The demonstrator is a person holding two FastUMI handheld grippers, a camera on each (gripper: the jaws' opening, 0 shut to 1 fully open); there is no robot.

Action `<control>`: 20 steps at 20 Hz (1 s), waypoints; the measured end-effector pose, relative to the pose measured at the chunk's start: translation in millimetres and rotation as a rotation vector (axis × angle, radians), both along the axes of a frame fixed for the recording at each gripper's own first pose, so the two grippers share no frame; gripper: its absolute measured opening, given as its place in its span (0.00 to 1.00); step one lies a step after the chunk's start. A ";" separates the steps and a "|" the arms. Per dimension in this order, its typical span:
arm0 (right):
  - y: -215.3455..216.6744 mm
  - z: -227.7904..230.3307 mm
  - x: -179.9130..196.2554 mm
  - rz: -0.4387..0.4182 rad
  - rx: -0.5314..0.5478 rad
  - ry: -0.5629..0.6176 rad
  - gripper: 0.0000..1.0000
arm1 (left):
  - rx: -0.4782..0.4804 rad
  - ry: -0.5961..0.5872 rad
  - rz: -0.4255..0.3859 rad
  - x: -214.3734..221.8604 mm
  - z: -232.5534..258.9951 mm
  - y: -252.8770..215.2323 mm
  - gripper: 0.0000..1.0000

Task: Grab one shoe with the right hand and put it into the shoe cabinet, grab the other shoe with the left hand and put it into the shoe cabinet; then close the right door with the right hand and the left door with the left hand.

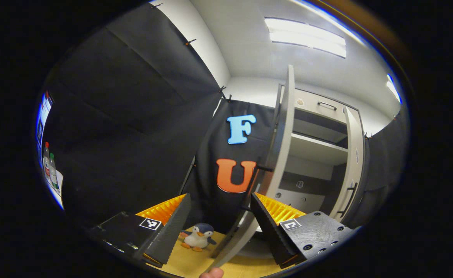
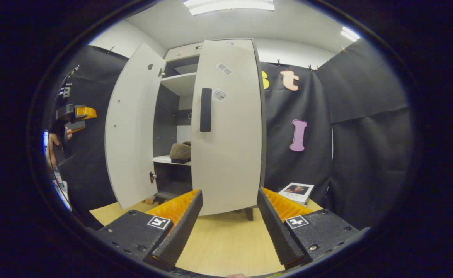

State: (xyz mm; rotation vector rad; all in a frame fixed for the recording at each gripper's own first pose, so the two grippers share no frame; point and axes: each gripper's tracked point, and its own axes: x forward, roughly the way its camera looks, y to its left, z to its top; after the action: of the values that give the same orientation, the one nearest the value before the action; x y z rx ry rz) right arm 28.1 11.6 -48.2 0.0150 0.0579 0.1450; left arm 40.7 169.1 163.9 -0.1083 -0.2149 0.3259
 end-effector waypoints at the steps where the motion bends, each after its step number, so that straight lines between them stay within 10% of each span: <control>1: -0.5 0.2 0.0 0.001 0.004 0.005 0.93 | -0.006 0.012 0.009 9.0 0.0 9.0 0.95; 20: -25.4 3.7 2.6 -0.048 0.022 0.006 0.92 | -0.029 0.087 -0.068 65.8 -15.0 -0.1 0.93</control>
State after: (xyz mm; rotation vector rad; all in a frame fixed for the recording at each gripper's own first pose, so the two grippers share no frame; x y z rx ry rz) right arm 30.7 -13.8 -44.5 0.0384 0.0619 0.0971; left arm 106.5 169.0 148.9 -0.1296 -0.1201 0.2651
